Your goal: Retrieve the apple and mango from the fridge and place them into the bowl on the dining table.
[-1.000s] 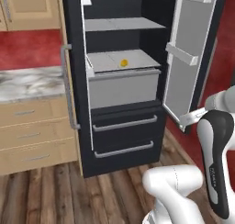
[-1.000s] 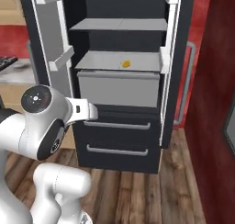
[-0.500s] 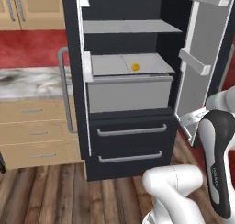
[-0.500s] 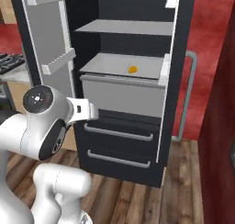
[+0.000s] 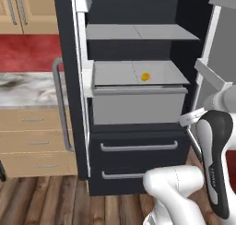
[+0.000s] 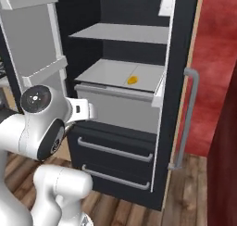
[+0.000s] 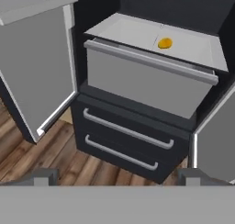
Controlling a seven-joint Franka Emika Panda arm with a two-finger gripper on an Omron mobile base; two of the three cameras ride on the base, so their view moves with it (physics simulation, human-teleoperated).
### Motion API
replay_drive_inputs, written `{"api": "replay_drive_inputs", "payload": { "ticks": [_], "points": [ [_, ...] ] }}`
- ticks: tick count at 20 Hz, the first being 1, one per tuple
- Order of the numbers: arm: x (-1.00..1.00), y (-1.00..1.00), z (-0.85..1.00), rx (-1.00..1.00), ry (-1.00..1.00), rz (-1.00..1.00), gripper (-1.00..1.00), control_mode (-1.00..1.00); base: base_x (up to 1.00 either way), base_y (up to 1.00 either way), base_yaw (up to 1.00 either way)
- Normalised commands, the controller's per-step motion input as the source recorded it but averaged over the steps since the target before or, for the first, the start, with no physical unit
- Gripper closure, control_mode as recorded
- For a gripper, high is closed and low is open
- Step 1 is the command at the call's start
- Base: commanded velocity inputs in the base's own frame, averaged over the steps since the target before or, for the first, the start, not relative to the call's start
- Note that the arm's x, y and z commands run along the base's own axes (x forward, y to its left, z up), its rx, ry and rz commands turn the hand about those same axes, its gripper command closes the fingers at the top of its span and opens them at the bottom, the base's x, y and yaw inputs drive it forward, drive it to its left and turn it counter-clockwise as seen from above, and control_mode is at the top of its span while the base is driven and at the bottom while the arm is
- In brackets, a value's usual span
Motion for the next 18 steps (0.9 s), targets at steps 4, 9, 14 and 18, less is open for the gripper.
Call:
{"api": "replay_drive_inputs", "payload": {
  "ticks": [4, 9, 14, 18],
  "points": [
    [0.0, 0.0, 0.0, 0.0, 0.0, 0.0, -1.0, 1.0, 0.53, -0.62, 0.08],
    [0.0, 0.0, 0.0, 0.0, 0.0, 0.0, -1.0, 1.0, 0.95, -0.02, 0.02],
    [0.0, 0.0, 0.0, 0.0, 0.0, 0.0, -1.0, 1.0, 1.0, 0.11, 0.0],
    [0.0, 0.0, 0.0, 0.0, 0.0, 0.0, -1.0, 1.0, 0.89, 0.05, 0.0]
  ]
}}
